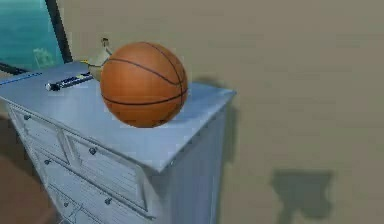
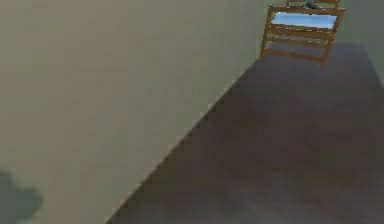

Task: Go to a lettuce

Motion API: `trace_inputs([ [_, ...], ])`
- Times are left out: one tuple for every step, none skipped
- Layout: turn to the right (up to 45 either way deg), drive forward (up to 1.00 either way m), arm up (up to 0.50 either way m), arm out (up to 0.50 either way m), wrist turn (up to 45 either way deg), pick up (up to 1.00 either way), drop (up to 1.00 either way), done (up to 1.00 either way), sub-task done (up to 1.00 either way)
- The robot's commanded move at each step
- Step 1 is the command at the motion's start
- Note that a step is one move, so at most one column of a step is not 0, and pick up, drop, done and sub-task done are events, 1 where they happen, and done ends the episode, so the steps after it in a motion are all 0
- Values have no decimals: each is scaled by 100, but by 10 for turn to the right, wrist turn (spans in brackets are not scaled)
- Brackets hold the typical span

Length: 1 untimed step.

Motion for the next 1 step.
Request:
trace_inputs([
  [450,0,0,0,0,0,0,0,0],
])
